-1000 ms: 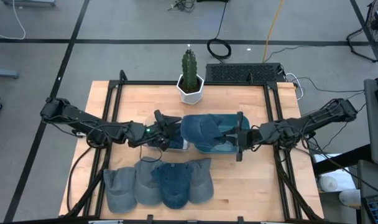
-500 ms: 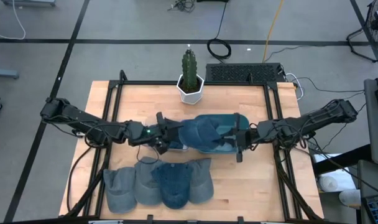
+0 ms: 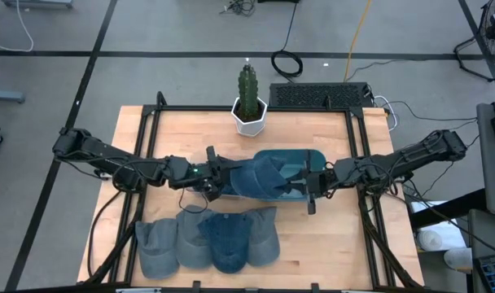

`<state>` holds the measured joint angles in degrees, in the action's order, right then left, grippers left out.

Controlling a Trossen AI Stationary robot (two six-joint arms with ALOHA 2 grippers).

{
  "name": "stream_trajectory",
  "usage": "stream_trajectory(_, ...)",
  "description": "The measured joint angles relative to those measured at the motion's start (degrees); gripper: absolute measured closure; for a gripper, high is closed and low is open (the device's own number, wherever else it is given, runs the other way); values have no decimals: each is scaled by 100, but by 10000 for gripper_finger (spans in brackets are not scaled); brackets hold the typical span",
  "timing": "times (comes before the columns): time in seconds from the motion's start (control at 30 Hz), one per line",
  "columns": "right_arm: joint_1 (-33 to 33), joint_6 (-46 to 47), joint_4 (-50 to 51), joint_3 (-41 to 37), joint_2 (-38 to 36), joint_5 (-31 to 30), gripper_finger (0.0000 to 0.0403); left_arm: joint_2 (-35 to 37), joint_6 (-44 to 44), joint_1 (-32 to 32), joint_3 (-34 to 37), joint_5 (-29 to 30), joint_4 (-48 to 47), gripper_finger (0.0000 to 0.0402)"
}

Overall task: Pick & Place hat
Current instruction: Put the right blue cap into the transparent bin

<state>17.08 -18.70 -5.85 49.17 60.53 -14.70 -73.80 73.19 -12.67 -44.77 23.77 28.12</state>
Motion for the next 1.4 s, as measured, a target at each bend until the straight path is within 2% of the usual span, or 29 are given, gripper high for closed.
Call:
stream_trajectory(0.07,0,-4,-20,0,-2,0,403,0,-2,2,-1,0,-10,282)
stream_trajectory(0.2,-2,-2,-87,0,-2,0,393,-2,-33,1,0,-61,-170,376)
stream_trajectory(0.23,-2,0,-93,0,-2,0,388,-4,-82,2,0,-66,-168,385)
stream_trajectory(0.33,-3,252,-171,1,-3,-9,365,-2,34,-4,-1,62,-131,384)
stream_trajectory(0.43,-2,437,-96,2,-4,-22,327,-2,481,-63,-1,552,-133,392)
stream_trajectory(0.6,-19,1161,-55,2,-14,-36,234,81,924,-148,-1,1313,-119,386)
stream_trajectory(0.73,-31,1193,45,2,-170,-44,163,280,1245,-278,4,2019,-164,393)
stream_trajectory(0.9,-29,1125,145,2,-507,-178,107,773,1038,-387,4,2593,-611,386)
stream_trajectory(1.03,-25,1025,233,4,-722,-177,95,1269,466,-486,4,2863,-1501,393)
stream_trajectory(1.1,-26,1010,273,4,-786,-179,96,1611,-178,-501,4,2755,-2230,393)
stream_trajectory(1.23,-26,1006,389,4,-852,-186,106,2394,-1391,-418,4,1489,-3560,383)
stream_trajectory(1.4,-26,941,439,4,-815,-179,115,3088,-2142,-219,1,538,-4624,393)
